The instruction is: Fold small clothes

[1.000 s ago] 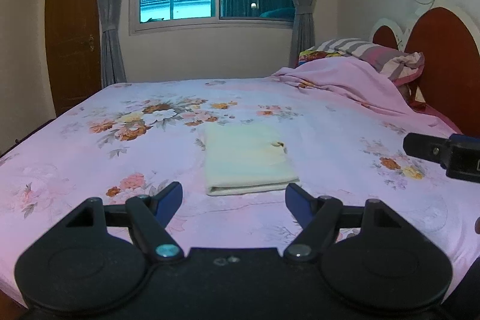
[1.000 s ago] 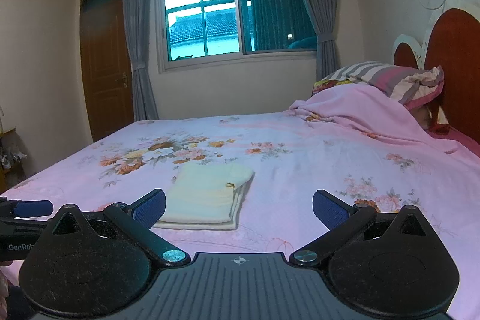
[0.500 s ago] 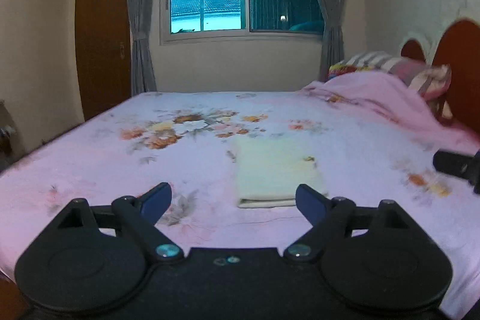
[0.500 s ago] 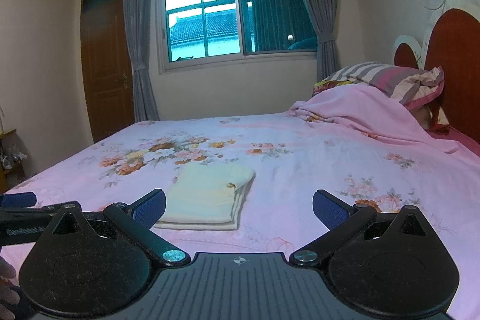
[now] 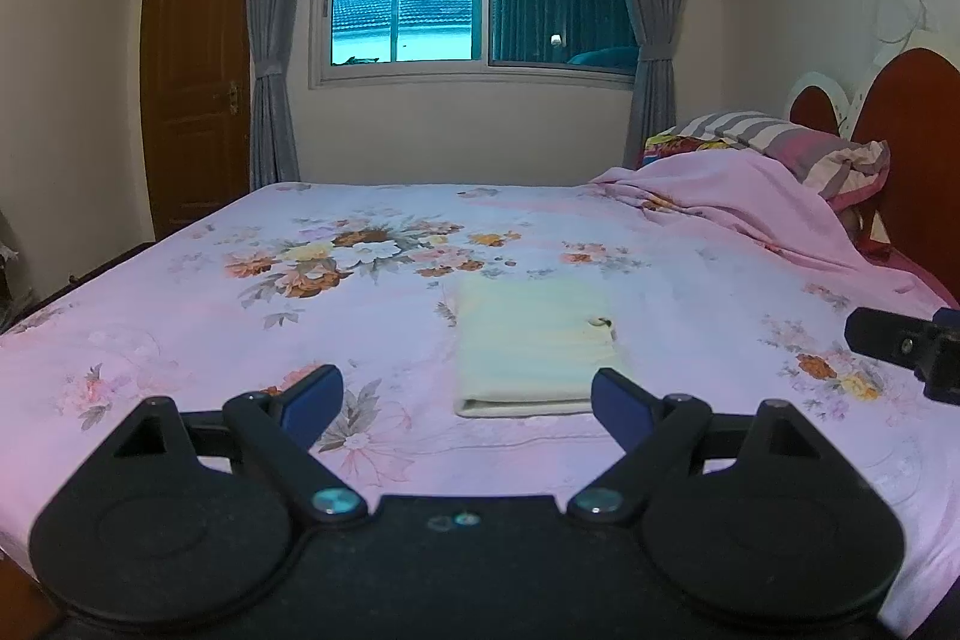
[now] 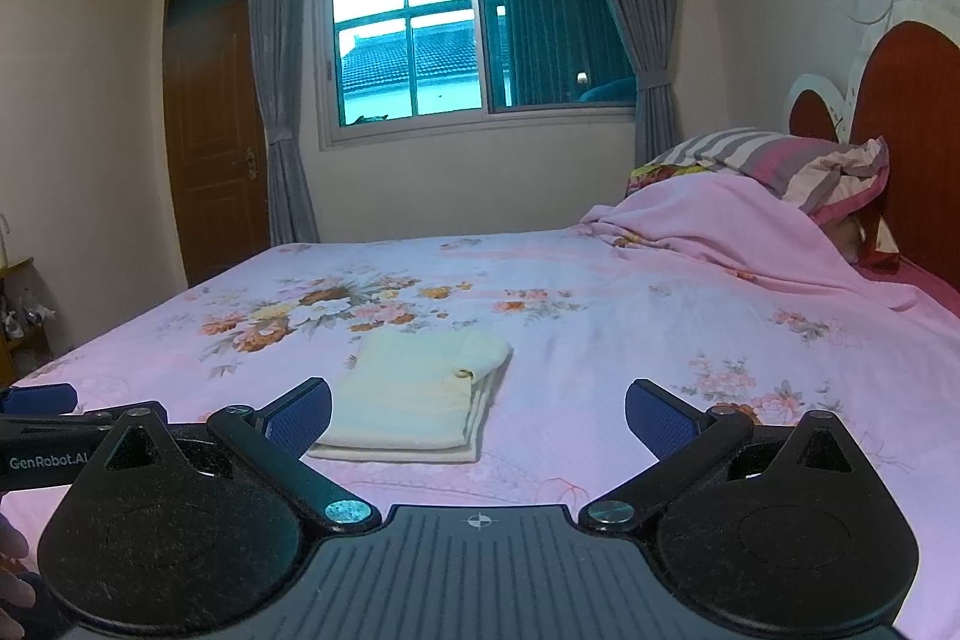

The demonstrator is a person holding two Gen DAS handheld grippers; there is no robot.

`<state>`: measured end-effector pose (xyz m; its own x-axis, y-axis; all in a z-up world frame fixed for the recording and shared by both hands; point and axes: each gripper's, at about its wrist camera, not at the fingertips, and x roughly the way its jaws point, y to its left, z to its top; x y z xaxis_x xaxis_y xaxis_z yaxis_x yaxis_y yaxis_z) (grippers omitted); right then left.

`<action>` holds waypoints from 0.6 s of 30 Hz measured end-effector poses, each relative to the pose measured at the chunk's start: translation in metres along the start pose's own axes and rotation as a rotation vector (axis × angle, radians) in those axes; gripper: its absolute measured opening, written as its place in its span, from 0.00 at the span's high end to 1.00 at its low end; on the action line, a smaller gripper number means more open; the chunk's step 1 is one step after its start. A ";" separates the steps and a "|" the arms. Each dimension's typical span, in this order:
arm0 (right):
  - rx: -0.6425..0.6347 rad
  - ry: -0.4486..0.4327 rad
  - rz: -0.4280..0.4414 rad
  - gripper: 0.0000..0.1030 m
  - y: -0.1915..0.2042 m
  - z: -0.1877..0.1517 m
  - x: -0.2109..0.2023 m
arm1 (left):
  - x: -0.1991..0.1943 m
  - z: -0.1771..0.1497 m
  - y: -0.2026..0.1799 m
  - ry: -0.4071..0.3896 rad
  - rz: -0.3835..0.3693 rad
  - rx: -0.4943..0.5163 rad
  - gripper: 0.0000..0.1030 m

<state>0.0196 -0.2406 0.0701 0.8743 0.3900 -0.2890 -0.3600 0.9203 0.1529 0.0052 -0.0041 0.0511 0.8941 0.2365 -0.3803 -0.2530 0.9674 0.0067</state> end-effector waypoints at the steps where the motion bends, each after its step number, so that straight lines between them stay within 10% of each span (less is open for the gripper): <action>1: -0.001 0.000 0.001 0.00 0.000 0.000 0.000 | 0.000 0.000 0.000 -0.003 -0.002 -0.001 0.12; 18: -0.002 -0.001 0.001 0.00 0.001 0.000 -0.001 | 0.001 -0.002 0.004 -0.008 -0.008 0.005 0.12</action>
<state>0.0186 -0.2398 0.0705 0.8742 0.3911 -0.2878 -0.3619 0.9199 0.1510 0.0044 -0.0004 0.0494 0.8990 0.2292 -0.3733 -0.2437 0.9698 0.0086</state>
